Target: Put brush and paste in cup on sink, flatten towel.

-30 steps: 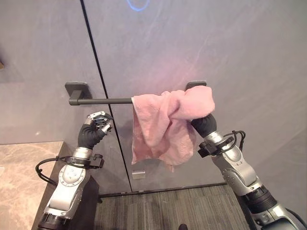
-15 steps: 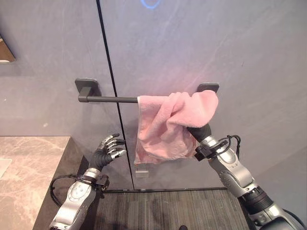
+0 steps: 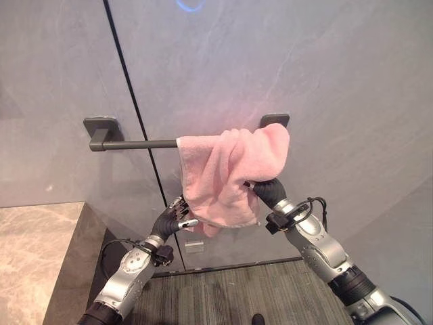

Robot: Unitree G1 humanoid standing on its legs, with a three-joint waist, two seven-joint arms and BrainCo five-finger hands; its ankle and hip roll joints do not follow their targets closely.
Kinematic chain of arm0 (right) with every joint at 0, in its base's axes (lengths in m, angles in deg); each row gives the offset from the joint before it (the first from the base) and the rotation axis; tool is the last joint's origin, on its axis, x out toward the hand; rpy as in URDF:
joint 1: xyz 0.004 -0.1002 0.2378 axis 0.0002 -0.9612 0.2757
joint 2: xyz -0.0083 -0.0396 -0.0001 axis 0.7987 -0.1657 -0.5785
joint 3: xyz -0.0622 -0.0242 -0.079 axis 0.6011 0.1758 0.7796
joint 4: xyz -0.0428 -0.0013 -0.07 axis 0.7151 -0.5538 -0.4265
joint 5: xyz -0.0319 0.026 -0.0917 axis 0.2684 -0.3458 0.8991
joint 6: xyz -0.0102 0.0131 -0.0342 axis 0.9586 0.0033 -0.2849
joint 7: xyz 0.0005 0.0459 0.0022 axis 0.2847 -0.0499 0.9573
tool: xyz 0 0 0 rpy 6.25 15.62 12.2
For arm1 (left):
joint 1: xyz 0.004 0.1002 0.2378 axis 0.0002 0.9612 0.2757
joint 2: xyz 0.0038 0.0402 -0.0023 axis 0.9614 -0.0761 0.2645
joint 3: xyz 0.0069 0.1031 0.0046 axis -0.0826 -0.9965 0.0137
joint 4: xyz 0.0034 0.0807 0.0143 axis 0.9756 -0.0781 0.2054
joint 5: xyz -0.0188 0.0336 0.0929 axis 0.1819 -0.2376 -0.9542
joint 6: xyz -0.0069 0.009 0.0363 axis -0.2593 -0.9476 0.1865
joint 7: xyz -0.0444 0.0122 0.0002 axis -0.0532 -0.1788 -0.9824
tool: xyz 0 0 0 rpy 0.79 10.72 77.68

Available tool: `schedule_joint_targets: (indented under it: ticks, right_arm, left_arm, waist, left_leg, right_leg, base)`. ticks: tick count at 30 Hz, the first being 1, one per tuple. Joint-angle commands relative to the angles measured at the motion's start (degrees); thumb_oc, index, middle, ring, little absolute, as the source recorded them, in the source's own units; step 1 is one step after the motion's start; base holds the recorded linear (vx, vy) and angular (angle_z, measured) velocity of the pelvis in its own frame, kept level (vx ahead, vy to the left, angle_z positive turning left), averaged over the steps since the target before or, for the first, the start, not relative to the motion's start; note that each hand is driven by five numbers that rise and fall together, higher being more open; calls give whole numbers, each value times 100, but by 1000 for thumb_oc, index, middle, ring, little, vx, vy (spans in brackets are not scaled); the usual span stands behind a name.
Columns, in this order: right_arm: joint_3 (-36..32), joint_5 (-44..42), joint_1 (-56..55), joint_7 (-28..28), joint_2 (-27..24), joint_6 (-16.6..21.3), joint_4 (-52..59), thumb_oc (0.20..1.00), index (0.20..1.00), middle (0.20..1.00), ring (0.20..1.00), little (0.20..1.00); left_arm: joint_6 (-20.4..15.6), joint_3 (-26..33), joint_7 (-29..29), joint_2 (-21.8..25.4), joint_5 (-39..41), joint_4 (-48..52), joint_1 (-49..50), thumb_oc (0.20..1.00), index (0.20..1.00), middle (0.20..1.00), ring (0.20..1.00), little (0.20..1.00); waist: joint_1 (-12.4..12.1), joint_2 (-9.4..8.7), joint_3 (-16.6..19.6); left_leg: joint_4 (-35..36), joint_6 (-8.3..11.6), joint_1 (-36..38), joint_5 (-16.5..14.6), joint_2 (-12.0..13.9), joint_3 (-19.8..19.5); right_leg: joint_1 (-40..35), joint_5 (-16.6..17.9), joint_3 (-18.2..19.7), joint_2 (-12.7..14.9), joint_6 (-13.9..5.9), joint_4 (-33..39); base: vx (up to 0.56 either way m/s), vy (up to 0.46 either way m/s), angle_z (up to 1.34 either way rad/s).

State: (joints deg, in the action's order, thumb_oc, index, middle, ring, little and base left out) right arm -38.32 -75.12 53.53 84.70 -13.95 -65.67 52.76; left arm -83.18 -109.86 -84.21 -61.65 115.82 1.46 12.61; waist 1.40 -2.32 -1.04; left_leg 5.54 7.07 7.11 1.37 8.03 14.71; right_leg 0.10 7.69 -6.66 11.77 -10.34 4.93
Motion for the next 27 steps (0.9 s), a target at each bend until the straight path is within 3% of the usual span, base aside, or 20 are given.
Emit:
schedule_joint_targets:
  ticks: [1,5,6,10,17,18,27]
  right_arm:
    - [25,-264,439,-18,165,175,132,200,200,200,200,200]
    - [77,-337,398,-6,227,156,97,200,200,200,200,200]
    - [79,-326,383,-17,231,154,95,200,200,200,200,200]
    - [12,-268,325,-53,228,171,82,200,200,200,200,200]
    - [-445,189,74,-214,118,270,126,200,200,200,200,200]
    - [-575,312,201,-264,75,388,330,200,200,200,200,200]
    - [-486,297,997,-235,19,707,1299,200,200,200,200,200]
  left_arm:
    - [-161,-186,2,38,175,-245,-545,1000,1000,1000,1000,1000]
    - [-168,-251,-90,-125,125,-503,-754,1000,1000,1000,1000,1000]
    - [-178,-245,-125,-161,130,-520,-788,200,200,200,200,200]
    - [-209,-179,-193,-197,82,-444,-788,200,200,200,200,200]
    - [-343,567,-470,255,-634,627,-355,200,200,200,200,200]
    - [-544,1052,-605,423,-797,1365,-167,200,200,200,200,200]
    - [-1130,1925,-1032,330,-838,3086,100,200,200,200,200,200]
  waist:
    - [46,-123,138]
    - [101,-96,165]
    - [105,-93,167]
    - [104,-91,177]
    - [-17,-91,151]
    - [-103,-124,128]
    - [-297,-270,39]
  left_leg:
    - [-54,-80,-80,23,136,-26]
    - [-54,-75,-44,20,153,15]
    - [-54,-75,-42,22,153,12]
    - [-54,-74,-47,25,159,4]
    - [-54,-80,-82,31,161,-70]
    - [-54,-82,-104,27,164,-107]
    - [-54,-92,-182,6,138,-201]
  right_leg:
    - [58,268,246,297,-245,7]
    - [54,253,269,269,-226,7]
    - [51,252,274,262,-222,7]
    - [48,241,271,247,-218,7]
    - [7,219,183,251,-216,7]
    - [-1,208,145,264,-228,7]
    - [-18,189,70,292,-244,4]
  base:
    - [0,0,0]
    - [4,-7,-3]
    - [5,-12,-7]
    - [6,-9,-10]
    - [2,0,1]
    - [5,0,5]
    - [-3,-1,8]
